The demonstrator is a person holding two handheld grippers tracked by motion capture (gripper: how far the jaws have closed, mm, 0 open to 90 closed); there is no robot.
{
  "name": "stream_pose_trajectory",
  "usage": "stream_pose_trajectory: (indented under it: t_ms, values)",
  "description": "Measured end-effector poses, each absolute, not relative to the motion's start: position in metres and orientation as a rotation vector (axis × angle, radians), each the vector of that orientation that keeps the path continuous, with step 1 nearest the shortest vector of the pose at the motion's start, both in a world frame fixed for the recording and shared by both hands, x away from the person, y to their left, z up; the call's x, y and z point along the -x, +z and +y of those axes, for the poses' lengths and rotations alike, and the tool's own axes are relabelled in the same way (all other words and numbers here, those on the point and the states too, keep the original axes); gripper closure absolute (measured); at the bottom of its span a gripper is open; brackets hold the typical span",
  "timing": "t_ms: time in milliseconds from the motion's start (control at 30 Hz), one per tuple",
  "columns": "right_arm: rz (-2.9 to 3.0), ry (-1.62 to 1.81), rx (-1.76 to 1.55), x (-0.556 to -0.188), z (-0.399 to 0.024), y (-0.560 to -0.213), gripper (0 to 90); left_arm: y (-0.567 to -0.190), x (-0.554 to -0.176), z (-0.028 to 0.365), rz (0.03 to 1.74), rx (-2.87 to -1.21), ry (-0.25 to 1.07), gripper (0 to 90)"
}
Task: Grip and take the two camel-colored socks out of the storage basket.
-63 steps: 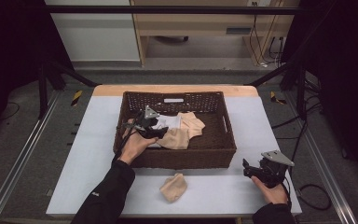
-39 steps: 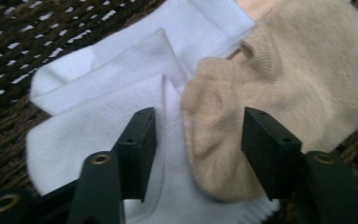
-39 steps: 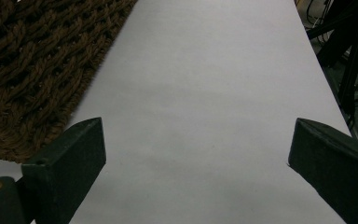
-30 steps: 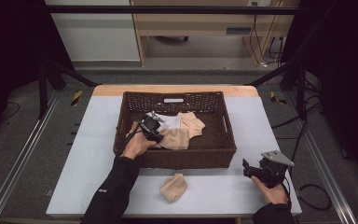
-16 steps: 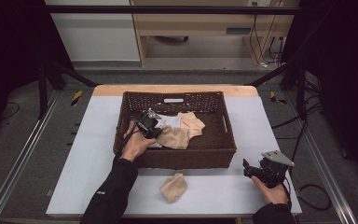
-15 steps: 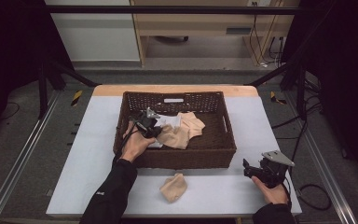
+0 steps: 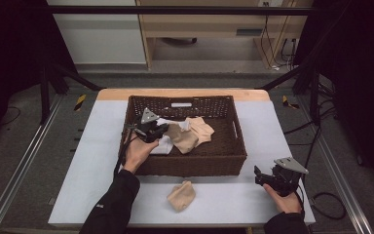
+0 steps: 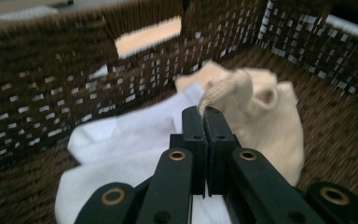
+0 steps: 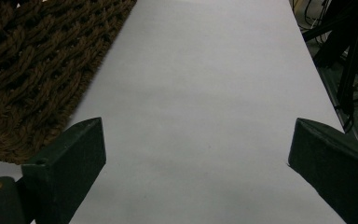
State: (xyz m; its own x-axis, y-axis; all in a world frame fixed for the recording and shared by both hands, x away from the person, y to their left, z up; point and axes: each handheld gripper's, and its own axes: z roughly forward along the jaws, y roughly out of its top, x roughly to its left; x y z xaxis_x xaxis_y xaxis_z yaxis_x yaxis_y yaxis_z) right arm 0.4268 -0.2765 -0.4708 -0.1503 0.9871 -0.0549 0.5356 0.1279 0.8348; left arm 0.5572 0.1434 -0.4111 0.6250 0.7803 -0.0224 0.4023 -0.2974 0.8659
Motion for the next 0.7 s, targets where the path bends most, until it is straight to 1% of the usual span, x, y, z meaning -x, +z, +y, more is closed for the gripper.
stream_pose_trajectory:
  t_ms: [33,267,300,333,500,567,633,700]
  values:
    - [1.769,0.902,-1.477,-0.427,-0.276,-0.471,4.2,-0.409,-0.557,0.145,0.942,-1.869,0.506,88.3]
    - [1.769,0.904,-1.475,-0.427,-0.277,-0.471,4.2,-0.396,-0.552,0.148,0.910,-1.767,0.534,88.3]
    - [1.768,0.904,-1.475,-0.427,-0.277,-0.471,4.2,-0.389,-0.548,0.148,0.895,-1.735,0.538,88.3]
    - [1.768,0.904,-1.475,-0.427,-0.277,-0.471,4.2,-0.389,-0.548,0.148,0.895,-1.735,0.538,88.3]
    - [1.765,0.905,-1.477,-0.427,-0.277,-0.471,4.2,-0.364,-0.535,0.150,0.841,-1.671,0.552,88.3]
    - [1.764,0.905,-1.479,-0.427,-0.277,-0.470,4.2,-0.360,-0.534,0.150,0.837,-1.657,0.552,88.3]
    - [1.760,0.909,-1.478,-0.426,-0.277,-0.470,4.2,-0.347,-0.527,0.153,0.813,-1.613,0.562,88.3]
    - [1.759,0.909,-1.478,-0.426,-0.278,-0.470,4.2,-0.343,-0.525,0.154,0.805,-1.600,0.563,88.3]
